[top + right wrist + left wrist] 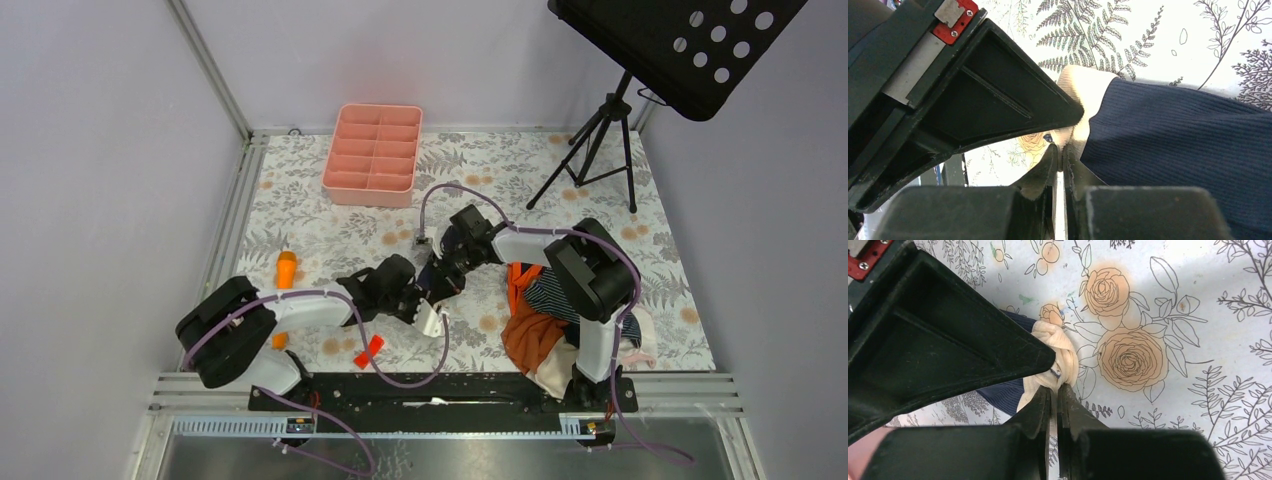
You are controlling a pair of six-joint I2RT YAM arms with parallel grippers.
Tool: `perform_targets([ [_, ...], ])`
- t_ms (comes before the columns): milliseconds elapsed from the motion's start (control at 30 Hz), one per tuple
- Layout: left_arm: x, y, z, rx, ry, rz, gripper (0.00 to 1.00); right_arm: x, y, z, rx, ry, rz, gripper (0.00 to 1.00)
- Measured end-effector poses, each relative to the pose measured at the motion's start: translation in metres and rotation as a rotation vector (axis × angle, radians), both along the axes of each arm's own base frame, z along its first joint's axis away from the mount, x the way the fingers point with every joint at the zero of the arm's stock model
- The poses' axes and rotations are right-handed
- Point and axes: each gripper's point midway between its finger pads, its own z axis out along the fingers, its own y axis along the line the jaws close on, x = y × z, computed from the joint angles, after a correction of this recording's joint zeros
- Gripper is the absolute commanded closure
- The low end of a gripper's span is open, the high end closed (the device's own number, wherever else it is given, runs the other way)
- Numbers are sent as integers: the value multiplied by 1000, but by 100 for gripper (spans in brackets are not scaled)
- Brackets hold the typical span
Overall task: Roll the underwear
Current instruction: Roll the underwear to the center of the board.
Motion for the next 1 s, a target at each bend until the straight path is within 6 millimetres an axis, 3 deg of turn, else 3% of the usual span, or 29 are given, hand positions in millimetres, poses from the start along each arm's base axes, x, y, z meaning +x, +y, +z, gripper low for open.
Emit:
perform_targets([
  [100, -2, -1, 3, 16, 23, -11, 100, 1, -1, 3, -16, 9, -14, 72],
  [233, -8, -2, 11, 42, 149, 12, 100, 8, -14, 22, -52, -5, -67, 57],
  [367, -4, -6, 18, 63, 354, 94, 100, 51, -42, 67, -21, -110, -220, 52],
  [467, -2, -8, 21, 85, 498, 145, 100, 91, -75, 101, 6, -241, -386, 51],
  [567, -4, -8, 23, 114, 643, 201, 100, 110, -115, 120, 2, -366, -544, 50],
  [733, -5, -14, 31, 174, 896, 296, 100, 100, -156, 131, -22, -480, -666, 63],
  [900, 4, -29, 29, 181, 1133, 385, 100, 68, -161, 154, 22, -613, -562, 69],
  [1000, 2, -31, 28, 190, 1242, 428, 100, 44, -159, 154, 24, -695, -436, 68],
])
